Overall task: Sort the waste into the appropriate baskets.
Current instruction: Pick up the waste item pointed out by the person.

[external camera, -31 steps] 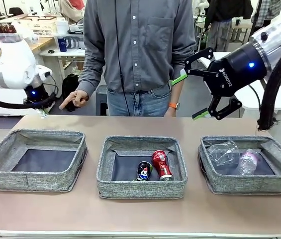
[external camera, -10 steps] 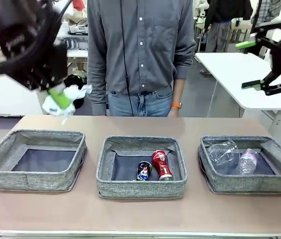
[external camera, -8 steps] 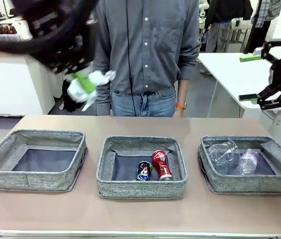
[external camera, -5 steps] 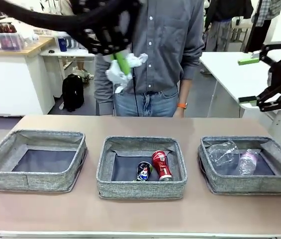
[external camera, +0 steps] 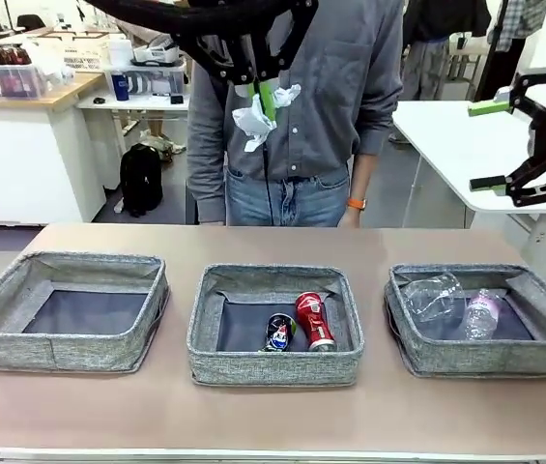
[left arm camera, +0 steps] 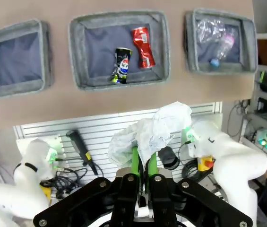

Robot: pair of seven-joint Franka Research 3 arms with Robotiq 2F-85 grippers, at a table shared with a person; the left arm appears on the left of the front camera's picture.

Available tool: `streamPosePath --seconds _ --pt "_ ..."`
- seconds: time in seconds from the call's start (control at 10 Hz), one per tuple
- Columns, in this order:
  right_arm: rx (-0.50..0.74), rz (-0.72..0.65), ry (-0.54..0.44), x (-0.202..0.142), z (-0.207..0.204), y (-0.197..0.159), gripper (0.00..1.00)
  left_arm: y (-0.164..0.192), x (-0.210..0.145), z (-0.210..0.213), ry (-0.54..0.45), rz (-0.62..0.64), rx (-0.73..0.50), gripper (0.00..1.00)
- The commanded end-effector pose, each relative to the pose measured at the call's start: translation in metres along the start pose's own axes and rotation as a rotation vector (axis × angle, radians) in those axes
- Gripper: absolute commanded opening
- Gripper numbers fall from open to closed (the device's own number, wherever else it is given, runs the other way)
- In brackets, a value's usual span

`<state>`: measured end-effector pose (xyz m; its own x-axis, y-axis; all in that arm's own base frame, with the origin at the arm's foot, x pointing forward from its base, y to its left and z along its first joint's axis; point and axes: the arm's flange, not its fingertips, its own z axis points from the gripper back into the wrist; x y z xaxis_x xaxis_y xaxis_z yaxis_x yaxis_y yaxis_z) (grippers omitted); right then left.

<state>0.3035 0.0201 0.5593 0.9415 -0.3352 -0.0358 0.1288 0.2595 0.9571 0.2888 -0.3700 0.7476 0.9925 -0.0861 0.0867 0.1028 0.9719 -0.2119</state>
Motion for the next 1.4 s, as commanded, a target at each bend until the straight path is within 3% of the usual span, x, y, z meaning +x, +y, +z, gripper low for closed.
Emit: streamPosePath --seconds 0.0,0.3,0.4,0.5,1.3 --pt "0.023 -0.008 -0.002 0.0 -0.002 0.001 1.0 -0.005 0.007 0.02 0.019 0.091 -0.015 0.02" --pt "0.023 -0.008 -0.002 0.0 -0.002 0.001 1.0 0.001 0.017 0.022 0.112 0.12 -0.028 0.02" --pt "0.023 -0.008 -0.002 0.0 -0.002 0.001 1.0 0.009 0.02 0.015 0.152 0.072 -0.136 0.02" --pt "0.023 -0.008 -0.002 0.0 -0.002 0.001 1.0 0.004 0.016 0.015 0.066 0.106 -0.01 0.02" --pt "0.023 -0.008 -0.002 0.0 -0.002 0.001 1.0 0.004 0.016 0.015 0.066 0.106 -0.01 0.02"
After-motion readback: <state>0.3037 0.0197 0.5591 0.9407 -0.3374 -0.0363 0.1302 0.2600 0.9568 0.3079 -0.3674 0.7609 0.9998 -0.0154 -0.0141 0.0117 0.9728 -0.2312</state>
